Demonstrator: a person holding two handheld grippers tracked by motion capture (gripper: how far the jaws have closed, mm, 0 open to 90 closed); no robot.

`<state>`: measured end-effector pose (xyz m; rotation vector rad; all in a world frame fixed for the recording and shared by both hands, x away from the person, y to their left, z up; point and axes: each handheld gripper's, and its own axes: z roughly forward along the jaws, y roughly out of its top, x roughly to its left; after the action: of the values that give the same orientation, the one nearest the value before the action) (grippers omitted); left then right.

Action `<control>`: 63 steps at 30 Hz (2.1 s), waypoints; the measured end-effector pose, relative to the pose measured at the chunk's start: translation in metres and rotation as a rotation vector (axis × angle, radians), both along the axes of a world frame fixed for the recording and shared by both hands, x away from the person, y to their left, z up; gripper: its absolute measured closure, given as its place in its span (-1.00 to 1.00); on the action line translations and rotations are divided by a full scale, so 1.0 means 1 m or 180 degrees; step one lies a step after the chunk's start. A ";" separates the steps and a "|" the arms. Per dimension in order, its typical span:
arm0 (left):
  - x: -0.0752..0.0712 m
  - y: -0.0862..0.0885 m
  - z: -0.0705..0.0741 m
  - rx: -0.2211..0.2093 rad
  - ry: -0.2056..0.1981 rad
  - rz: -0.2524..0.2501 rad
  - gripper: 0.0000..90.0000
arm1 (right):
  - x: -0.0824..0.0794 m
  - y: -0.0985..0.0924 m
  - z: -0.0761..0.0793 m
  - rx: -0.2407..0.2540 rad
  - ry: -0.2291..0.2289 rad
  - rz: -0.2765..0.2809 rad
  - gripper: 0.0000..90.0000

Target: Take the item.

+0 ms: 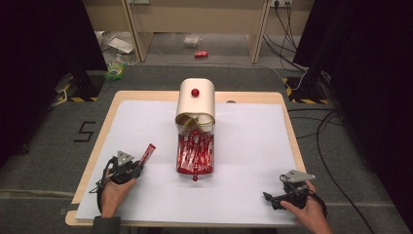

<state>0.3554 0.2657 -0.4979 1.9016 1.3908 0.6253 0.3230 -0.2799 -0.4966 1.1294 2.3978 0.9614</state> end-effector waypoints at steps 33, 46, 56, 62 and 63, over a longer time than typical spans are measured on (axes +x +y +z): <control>-0.010 -0.017 0.031 -0.0201 -0.0424 -0.0213 -0.52 | 0.000 0.000 0.000 0.0003 0.0001 -0.0001 -0.99; -0.024 -0.037 0.029 -0.0416 -0.0666 -0.0534 -0.66 | 0.000 0.000 0.000 0.0003 0.0000 -0.0002 -0.99; -0.029 -0.060 0.021 -0.0500 -0.0847 -0.0838 -0.66 | 0.000 0.000 0.000 0.0003 0.0000 -0.0002 -0.99; -0.029 -0.067 0.019 -0.0454 -0.0840 -0.0908 -0.66 | 0.000 0.000 0.000 0.0004 0.0001 -0.0001 -0.99; -0.029 -0.068 0.019 -0.0451 -0.0840 -0.0915 -0.66 | 0.000 0.000 0.000 0.0004 0.0001 -0.0001 -0.99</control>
<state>0.3263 0.1979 -0.4791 1.7879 0.9492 0.5936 0.3231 -0.2799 -0.4966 1.1306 2.3974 0.9627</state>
